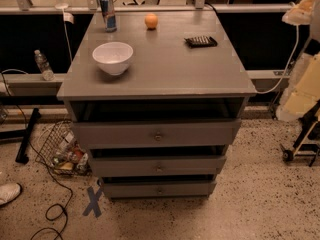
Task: Move rxbar chocolate near white bowl
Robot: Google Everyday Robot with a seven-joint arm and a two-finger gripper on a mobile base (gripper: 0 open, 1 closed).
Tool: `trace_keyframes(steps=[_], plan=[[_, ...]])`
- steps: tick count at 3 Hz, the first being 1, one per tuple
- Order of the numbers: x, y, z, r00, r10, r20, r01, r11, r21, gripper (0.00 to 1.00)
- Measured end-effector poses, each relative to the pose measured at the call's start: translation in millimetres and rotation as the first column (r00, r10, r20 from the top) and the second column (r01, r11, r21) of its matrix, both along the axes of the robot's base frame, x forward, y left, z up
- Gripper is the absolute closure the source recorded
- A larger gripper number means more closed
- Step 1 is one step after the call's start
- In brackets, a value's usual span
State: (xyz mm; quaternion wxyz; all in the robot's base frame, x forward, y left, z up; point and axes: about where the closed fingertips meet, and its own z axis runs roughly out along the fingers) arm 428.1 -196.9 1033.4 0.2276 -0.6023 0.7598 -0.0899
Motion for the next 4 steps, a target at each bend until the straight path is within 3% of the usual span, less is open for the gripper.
trace_keyframes(steps=[2, 3, 4], plan=[[6, -2, 4, 0.9996, 0.010, 0.026, -0.011, 0.999, 0.035, 0.00], [41, -2, 9, 0.9964, 0.048, 0.070, -0.055, 0.993, 0.100, 0.00], [116, -2, -3, 0.9948, 0.069, 0.075, -0.081, 0.981, 0.173, 0.00]])
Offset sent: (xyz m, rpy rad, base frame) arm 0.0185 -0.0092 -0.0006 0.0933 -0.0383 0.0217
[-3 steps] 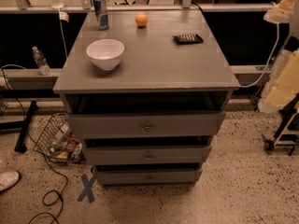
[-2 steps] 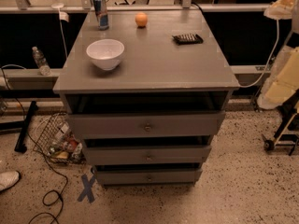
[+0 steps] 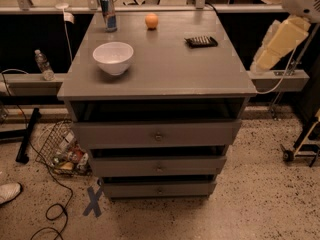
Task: Move rxbar chocolate near white bowl
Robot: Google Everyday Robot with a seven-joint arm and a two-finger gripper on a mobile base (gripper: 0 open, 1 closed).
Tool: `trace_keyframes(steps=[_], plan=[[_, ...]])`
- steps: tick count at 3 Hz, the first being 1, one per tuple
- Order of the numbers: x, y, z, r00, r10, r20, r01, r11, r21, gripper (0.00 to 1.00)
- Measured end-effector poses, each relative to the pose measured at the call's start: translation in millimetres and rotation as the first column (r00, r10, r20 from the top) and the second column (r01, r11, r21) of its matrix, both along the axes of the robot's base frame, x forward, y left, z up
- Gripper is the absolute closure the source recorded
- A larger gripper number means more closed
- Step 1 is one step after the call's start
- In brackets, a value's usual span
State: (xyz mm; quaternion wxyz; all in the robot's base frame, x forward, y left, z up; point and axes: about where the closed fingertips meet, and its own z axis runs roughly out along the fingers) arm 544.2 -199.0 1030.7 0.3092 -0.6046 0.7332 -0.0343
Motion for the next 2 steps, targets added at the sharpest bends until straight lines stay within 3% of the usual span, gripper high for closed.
trace_keyframes(steps=[1, 2], plan=[[70, 11, -23, 0.9995, -0.023, -0.023, 0.024, 1.000, 0.020, 0.00], [134, 27, -53, 0.9929, -0.110, -0.046, 0.110, 0.994, -0.004, 0.00]])
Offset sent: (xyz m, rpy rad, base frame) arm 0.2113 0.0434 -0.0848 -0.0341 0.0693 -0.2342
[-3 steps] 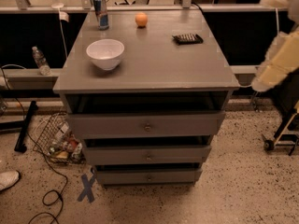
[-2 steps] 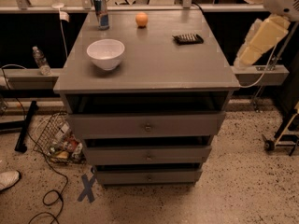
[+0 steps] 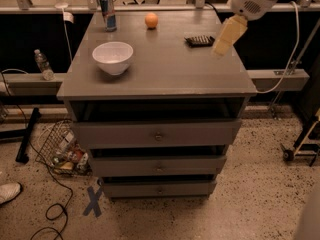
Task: Move rxbar chocolate near white bowl
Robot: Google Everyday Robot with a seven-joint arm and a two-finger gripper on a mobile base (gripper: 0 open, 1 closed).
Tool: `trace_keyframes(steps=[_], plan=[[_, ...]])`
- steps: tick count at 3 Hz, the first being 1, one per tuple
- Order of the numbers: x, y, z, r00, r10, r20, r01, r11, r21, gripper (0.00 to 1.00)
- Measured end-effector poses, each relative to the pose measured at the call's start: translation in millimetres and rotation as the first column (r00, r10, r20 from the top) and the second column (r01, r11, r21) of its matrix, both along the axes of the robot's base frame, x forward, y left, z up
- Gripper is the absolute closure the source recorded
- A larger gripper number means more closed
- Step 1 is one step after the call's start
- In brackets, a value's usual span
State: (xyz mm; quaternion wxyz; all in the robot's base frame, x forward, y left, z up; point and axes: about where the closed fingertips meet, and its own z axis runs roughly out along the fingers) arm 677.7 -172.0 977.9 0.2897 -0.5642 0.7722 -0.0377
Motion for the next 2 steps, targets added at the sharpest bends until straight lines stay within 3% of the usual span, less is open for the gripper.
trace_keyframes(steps=[1, 2], plan=[[50, 6, -20, 0.9945, -0.104, -0.005, 0.104, 0.994, -0.011, 0.00], [91, 4, -36, 0.9693, -0.246, -0.006, 0.246, 0.969, 0.001, 0.00]])
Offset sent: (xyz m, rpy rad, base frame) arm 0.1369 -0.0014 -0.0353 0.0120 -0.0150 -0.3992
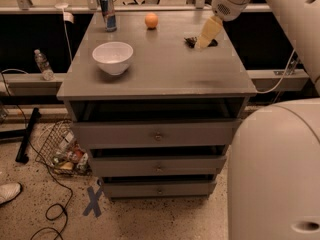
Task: Move rxbar chocolate near white bowl
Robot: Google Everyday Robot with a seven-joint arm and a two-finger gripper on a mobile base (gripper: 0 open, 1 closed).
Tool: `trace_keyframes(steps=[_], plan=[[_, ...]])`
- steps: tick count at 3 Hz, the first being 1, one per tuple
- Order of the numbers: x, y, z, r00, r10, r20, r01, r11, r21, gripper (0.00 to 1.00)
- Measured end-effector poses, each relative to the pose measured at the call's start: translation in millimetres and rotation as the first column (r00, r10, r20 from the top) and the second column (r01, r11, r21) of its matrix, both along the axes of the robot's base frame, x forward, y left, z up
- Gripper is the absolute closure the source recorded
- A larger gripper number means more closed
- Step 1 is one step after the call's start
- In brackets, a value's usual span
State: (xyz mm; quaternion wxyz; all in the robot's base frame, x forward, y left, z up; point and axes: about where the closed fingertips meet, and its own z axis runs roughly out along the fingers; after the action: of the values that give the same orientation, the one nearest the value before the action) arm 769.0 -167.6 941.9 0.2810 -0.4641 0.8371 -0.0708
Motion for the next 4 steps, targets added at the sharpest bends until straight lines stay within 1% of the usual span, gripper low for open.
trace_keyframes(steps=[1, 2, 3, 4], plan=[[0, 0, 0, 1.0000, 0.000, 0.000, 0.000, 1.000, 0.000, 0.00], [15, -3, -7, 0.9993, -0.023, 0.030, 0.021, 0.997, 0.069, 0.00], [49, -12, -29, 0.9965, -0.060, 0.058, 0.046, 0.973, 0.226, 0.00], [66, -19, -44, 0.9951, -0.081, 0.058, 0.061, 0.954, 0.292, 0.00]])
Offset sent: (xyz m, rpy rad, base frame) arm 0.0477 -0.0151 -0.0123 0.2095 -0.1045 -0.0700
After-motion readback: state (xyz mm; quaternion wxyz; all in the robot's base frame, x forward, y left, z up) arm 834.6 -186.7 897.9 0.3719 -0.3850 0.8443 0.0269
